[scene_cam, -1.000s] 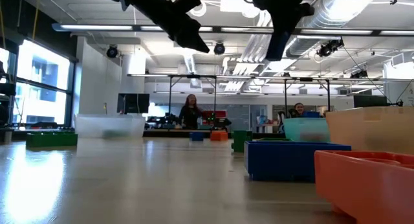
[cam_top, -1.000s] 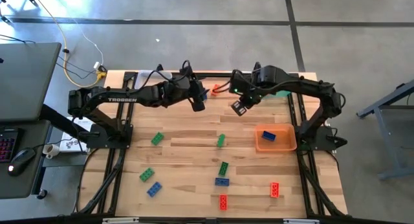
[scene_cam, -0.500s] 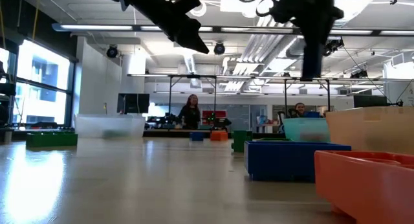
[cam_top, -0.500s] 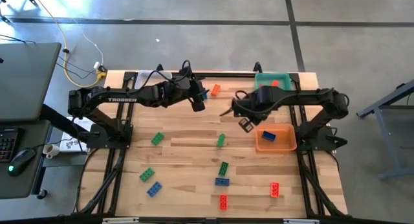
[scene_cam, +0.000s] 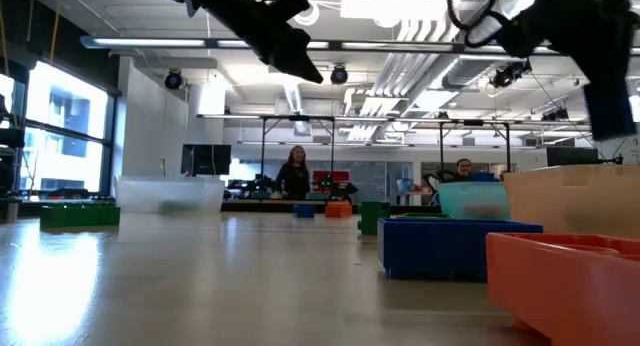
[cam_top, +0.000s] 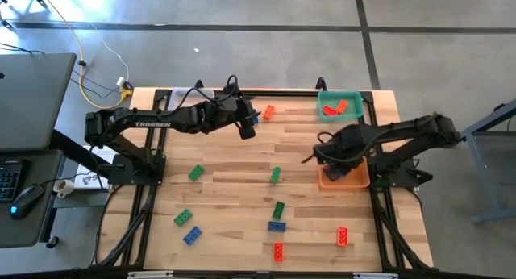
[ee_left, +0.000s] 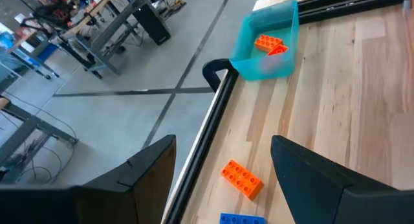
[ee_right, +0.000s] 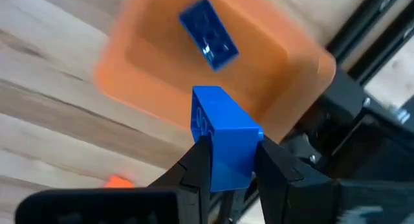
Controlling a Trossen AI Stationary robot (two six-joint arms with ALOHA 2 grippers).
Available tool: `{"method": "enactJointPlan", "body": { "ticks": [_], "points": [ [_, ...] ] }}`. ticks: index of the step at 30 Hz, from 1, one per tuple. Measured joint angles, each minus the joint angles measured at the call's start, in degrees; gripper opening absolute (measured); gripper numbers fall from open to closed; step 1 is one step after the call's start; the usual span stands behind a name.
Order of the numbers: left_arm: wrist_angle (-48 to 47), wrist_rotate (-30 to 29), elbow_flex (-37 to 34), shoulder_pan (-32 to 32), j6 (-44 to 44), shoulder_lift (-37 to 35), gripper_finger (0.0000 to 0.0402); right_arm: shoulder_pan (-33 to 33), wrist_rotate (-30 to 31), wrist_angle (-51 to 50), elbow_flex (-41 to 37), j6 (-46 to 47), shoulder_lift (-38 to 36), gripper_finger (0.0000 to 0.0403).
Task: Sort & place blocks by color
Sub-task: Put the blue game piece into the orange bin
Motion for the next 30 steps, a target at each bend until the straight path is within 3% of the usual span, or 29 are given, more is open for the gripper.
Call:
{"method": "enactJointPlan", "body": {
  "ticks": [10, 21, 30],
  "points": [
    [-2.47, 1.73, -0.02, -0.06, -8.41, 0.00, 0.0241, 0.18, -4.00, 0.05, -10.75, -2.01, -0.43, 0.0067],
    [-2.89, 1.00, -0.02, -2.83, -9.95, 0.00, 0.0241, 0.15, -0.63, 1.26, -15.18, -3.52, -0.43, 0.0071],
    [-5.26, -4.99, 0.00, -5.63, -15.31, -3.98, 0.0241, 0.15, 2.21, 8.14, -17.65, -5.27, -0.43, 0.0069]
  ]
}}
